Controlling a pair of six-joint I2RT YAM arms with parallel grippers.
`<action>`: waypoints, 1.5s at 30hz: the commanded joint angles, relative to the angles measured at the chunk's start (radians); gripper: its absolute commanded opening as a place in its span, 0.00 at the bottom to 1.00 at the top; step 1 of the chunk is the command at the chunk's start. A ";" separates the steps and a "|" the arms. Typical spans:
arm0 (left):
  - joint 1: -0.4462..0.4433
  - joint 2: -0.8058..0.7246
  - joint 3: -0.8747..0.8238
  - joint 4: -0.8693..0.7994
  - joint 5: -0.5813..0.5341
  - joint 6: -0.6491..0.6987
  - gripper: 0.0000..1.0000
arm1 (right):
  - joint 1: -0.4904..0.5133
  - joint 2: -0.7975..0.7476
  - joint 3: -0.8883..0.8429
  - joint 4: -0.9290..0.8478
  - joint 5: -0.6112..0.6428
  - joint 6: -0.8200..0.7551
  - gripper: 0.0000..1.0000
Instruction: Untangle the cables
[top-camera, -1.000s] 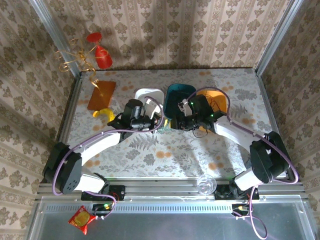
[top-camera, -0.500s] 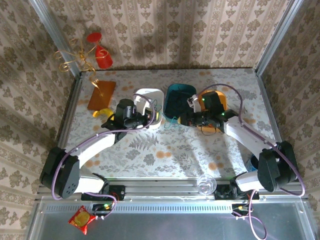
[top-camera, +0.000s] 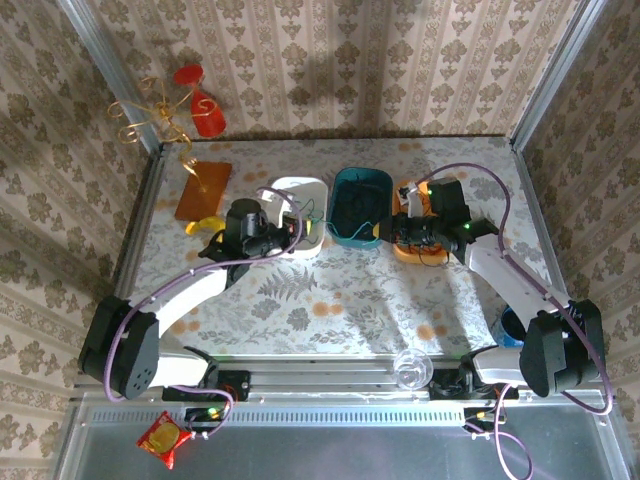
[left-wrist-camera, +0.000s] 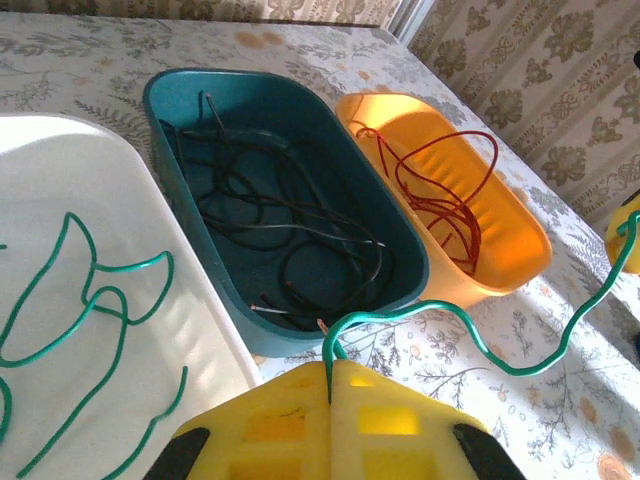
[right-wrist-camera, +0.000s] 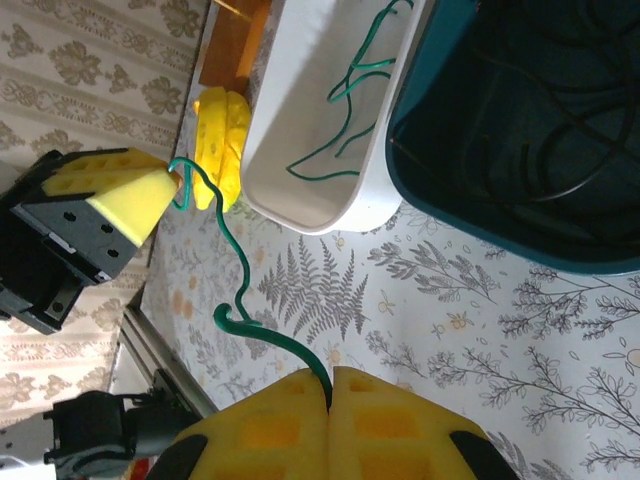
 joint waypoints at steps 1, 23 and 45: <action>0.031 -0.031 -0.024 0.008 -0.078 -0.020 0.00 | 0.007 0.018 0.067 0.018 0.097 0.052 0.00; 0.004 -0.182 -0.095 -0.140 -0.610 -0.091 0.94 | 0.215 0.632 0.719 -0.170 0.207 0.026 0.00; -0.006 -0.326 -0.077 -0.382 -0.992 -0.080 1.00 | 0.259 0.742 0.819 -0.236 0.261 -0.065 0.48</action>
